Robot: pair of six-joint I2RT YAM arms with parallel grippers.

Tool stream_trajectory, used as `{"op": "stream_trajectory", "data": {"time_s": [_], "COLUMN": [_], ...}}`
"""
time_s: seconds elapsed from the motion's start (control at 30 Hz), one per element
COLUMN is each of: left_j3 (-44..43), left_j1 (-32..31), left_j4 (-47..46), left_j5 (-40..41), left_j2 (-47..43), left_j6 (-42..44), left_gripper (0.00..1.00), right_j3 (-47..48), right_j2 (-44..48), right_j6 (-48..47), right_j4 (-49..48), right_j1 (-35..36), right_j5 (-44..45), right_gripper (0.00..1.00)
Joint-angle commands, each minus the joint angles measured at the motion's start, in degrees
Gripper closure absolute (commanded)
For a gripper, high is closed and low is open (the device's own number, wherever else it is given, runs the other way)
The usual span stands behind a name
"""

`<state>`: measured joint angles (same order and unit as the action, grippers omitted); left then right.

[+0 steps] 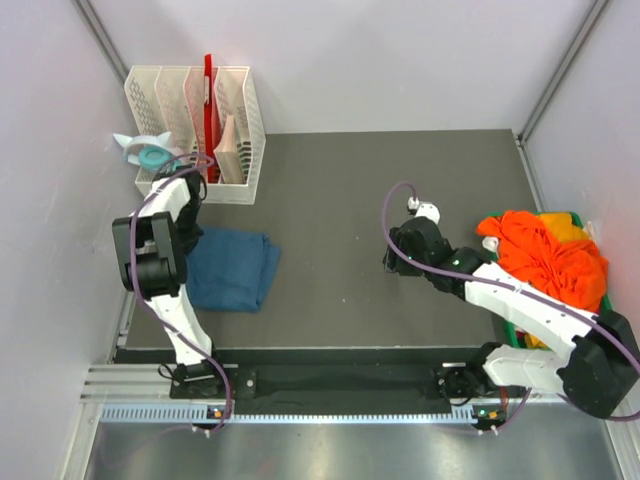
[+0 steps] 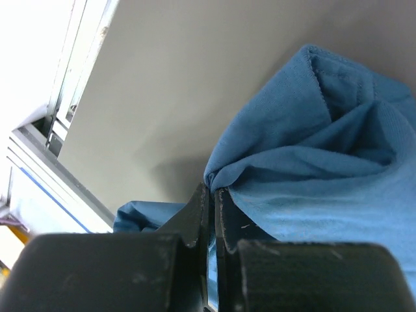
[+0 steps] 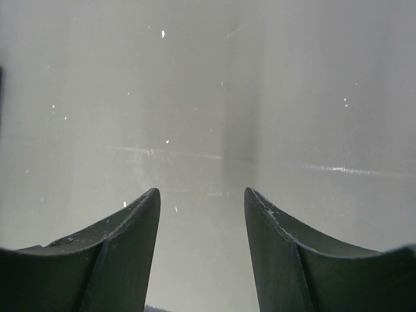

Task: Fold and stack the t-shirts
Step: Neatly place the folded tshirt to the corner

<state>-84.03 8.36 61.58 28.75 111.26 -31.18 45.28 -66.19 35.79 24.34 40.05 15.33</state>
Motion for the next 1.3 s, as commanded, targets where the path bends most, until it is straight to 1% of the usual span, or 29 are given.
{"op": "stream_trajectory", "data": {"time_s": [0.0, 0.1, 0.23, 0.47, 0.7, 0.93, 1.07, 1.27], "left_j3": [-0.8, -0.7, -0.8, -3.3, -9.0, -12.4, -11.8, -6.4], "left_j1": [4.9, 7.7, 9.6, 9.9, 9.8, 9.8, 9.8, 10.2], "left_j4": [-0.8, -0.7, -0.2, 0.0, 1.3, 2.2, 2.1, 0.5], "left_j5": [3.0, 2.7, 3.7, 2.8, 2.2, 1.6, 1.6, 1.6], "left_j2": [0.4, 0.5, 1.2, 4.7, 9.0, 12.0, 11.7, 7.9], "left_j6": [-1.3, -2.3, -3.4, -3.0, -2.7, -2.7, -3.0, -3.5], "left_gripper": [1.0, 1.0, 1.0, 1.0, 1.0, 1.0, 1.0, 1.0], "right_j3": [0.0, -0.4, -0.6, -1.3, -1.9, -1.5, -1.2, -1.1], "right_j2": [3.2, 4.2, 4.9, 6.4, 7.4, 7.9, 8.0, 7.6], "right_j6": [0.4, 0.7, 0.9, 1.2, 1.4, 1.4, 1.4, 2.2], "right_j4": [1.0, 1.1, 1.8, 2.2, 3.5, 4.9, 5.2, 4.5], "right_j1": [1.4, 1.6, 1.8, 1.9, 2.5, 3.1, 3.4, 3.8], "right_j5": [0.4, 0.5, 0.6, 0.7, 0.7, 1.1, 1.5, 1.5], "right_gripper": [0.45, 0.45, 0.46, 0.46, 0.46, 0.46, 0.46, 0.46]}}
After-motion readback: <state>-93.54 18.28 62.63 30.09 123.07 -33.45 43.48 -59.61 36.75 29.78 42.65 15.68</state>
